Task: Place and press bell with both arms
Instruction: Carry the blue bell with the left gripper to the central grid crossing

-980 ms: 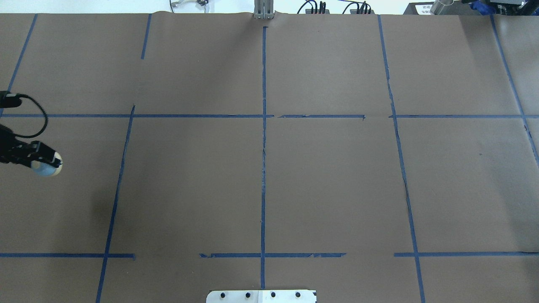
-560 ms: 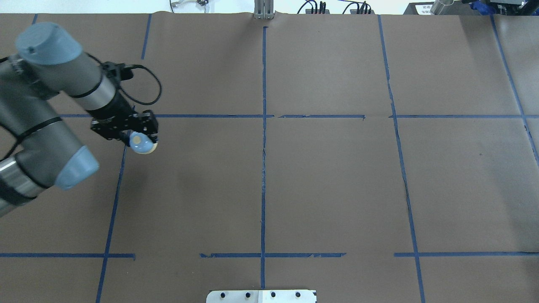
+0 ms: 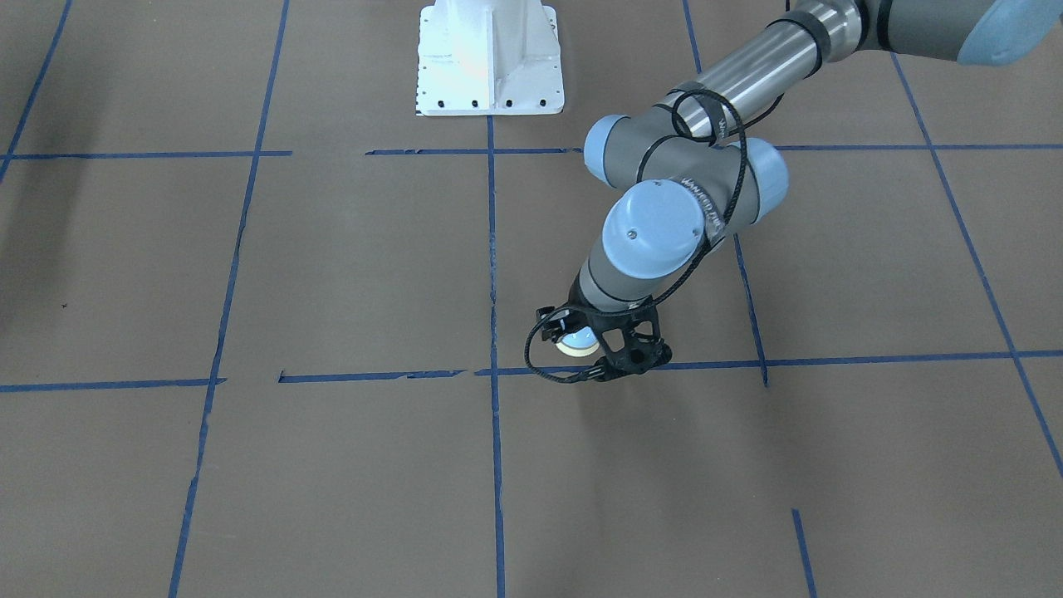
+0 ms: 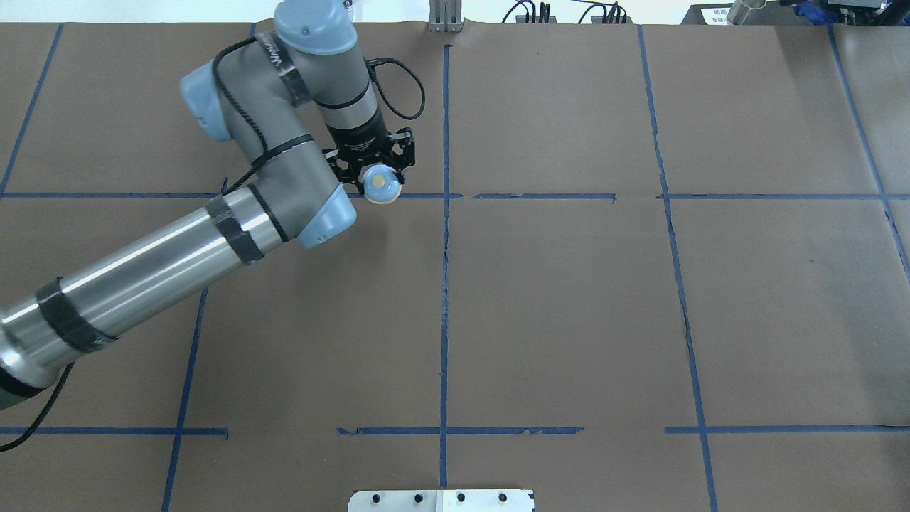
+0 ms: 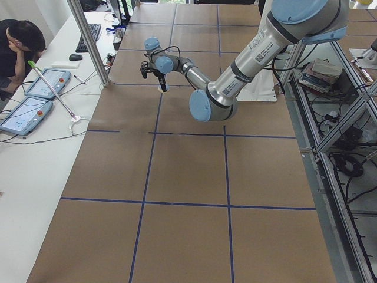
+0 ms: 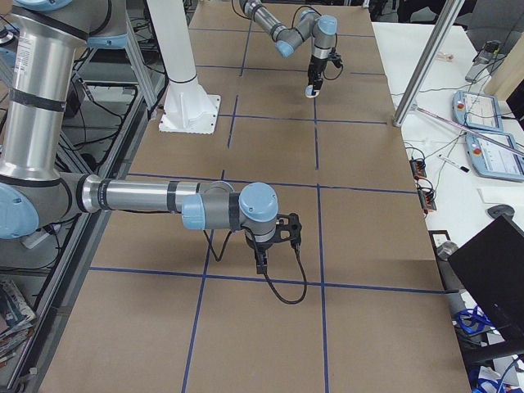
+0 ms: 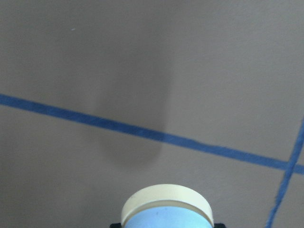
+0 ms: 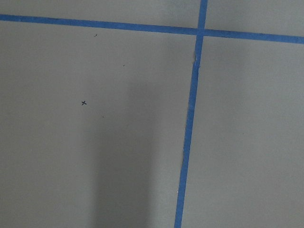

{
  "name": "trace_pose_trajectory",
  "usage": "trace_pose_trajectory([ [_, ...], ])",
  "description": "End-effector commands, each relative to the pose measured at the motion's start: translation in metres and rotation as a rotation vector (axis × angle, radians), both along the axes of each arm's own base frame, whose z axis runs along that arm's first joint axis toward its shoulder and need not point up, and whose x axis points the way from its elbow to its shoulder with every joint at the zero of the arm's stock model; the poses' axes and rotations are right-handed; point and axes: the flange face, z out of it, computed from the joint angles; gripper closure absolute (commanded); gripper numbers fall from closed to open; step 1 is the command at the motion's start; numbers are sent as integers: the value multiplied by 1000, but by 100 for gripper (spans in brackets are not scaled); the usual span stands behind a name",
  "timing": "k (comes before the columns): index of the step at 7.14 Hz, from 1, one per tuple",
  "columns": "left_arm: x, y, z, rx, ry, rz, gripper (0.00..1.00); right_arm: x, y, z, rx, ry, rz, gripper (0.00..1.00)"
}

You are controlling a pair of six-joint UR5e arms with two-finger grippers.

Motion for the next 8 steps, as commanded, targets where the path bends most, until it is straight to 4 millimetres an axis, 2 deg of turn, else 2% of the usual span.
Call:
trace_pose_trajectory([
  [1,58,-10,-21,45,-17,-84,92,0,0,0,0,2,0,0],
  [2,62,-7,-20,40,-19,-86,92,0,0,0,1,2,-1,0],
  [3,66,-4,-21,39,-18,-81,85,0,0,0,1,2,-1,0],
  [5,76,6,-28,33,12,-91,39,0,0,0,0,2,0,0],
  [6,76,6,-31,37,24,-97,4,0,0,0,0,2,0,0],
  [7,76,7,-33,36,25,-96,0,0,0,0,1,2,-1,0],
  [8,75,6,-33,44,25,-92,0,0,0,0,1,2,-1,0],
])
